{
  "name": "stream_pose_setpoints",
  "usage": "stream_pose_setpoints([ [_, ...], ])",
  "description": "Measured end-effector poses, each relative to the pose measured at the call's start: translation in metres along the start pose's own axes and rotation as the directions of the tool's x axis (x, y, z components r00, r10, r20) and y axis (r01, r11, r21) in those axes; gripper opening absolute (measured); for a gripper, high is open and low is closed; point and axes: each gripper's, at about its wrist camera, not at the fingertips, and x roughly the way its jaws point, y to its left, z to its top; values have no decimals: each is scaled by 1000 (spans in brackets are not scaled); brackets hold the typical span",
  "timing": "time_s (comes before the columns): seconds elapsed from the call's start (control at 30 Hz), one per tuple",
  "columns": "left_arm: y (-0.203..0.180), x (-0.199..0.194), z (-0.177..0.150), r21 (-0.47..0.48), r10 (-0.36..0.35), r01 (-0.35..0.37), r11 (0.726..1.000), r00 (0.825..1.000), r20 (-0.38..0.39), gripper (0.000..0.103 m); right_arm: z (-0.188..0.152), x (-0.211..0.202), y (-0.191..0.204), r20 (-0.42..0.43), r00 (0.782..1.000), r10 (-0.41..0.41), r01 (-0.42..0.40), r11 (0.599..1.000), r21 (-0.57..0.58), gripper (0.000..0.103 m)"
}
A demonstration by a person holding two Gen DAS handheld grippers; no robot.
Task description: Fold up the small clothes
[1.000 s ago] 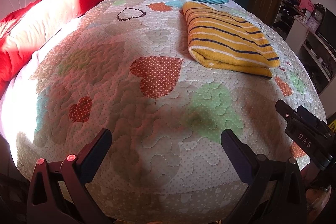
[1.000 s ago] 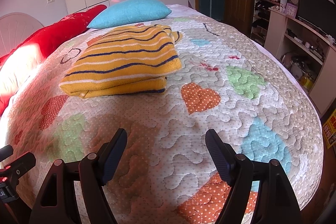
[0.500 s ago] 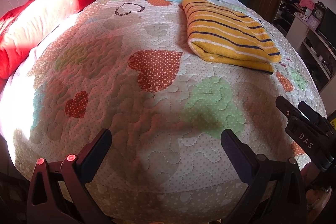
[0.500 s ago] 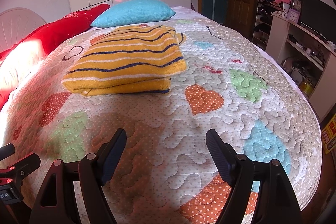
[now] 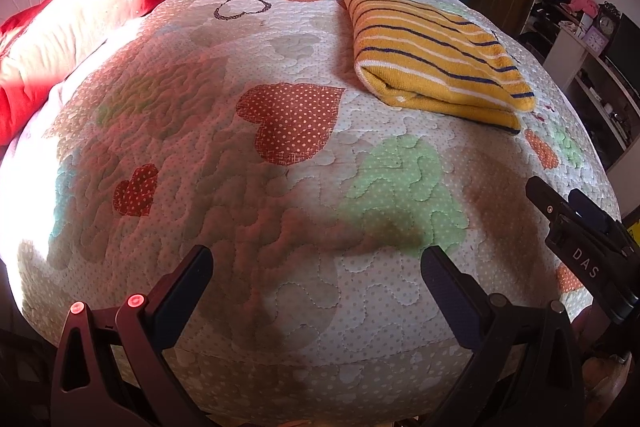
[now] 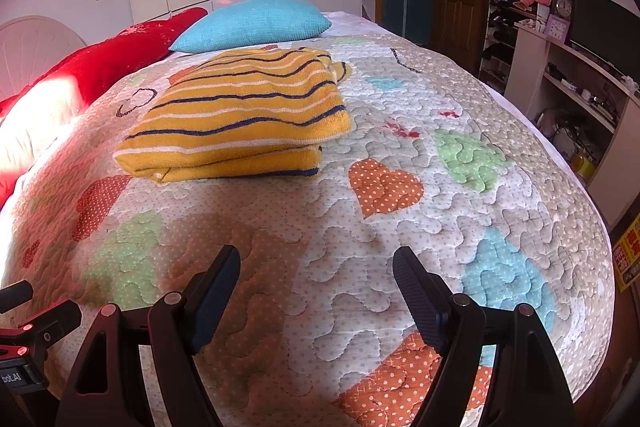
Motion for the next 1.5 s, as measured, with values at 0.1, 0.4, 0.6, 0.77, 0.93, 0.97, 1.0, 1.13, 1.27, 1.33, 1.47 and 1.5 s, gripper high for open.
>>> stream_pose_setpoints([
  [0.1, 1, 2, -1, -3, -7, 7, 1000, 1000, -7, 103, -1, 1, 0, -1, 1000, -1, 1, 1000, -1, 83],
  [0.4, 8, 8, -1, -25, -11, 10, 1000, 1000, -19, 103, -2, 4, 4, -6, 1000, -3, 2, 1000, -18, 83],
  [0.6, 7, 10, -2, -19, -7, 7, 1000, 1000, -22, 103, -2, 5, 5, -6, 1000, -2, 2, 1000, -24, 83],
  [0.77, 5, 12, -3, -12, -5, 5, 1000, 1000, -24, 103, -2, 6, 5, -7, 1000, 0, 0, 1000, -21, 83],
  [0.93, 5, 13, -3, -12, -5, 4, 1000, 1000, -26, 103, -3, 7, 5, -10, 1000, 2, -2, 1000, -19, 83],
  [0.97, 6, 13, -3, -12, -4, 4, 1000, 1000, -28, 103, -3, 7, 5, -10, 1000, 2, -2, 1000, -20, 83],
  [1.0, 6, 13, -3, -12, -4, 3, 1000, 1000, -29, 103, -3, 6, 5, -10, 1000, 2, -2, 1000, -21, 83],
  [1.13, 6, 13, -2, -12, -4, 4, 1000, 1000, -28, 103, -2, 5, 7, -5, 1000, 5, -5, 1000, -27, 84],
  [1.27, 8, -3, 1, -17, 32, -31, 999, 998, 58, 103, 5, 2, 10, 12, 1000, 7, -7, 999, -40, 84],
  [1.33, 7, -18, 5, -6, 55, -55, 998, 990, 132, 103, 10, 2, 10, 22, 1000, 9, -8, 999, -46, 84],
  [1.47, 6, -30, 16, 34, 56, -63, 997, 982, 181, 103, 21, 1, 13, 41, 999, 13, -10, 998, -62, 84],
  [1.5, 7, -29, 19, 37, 56, -63, 997, 982, 182, 103, 23, 0, 14, 45, 999, 15, -12, 998, -66, 84],
])
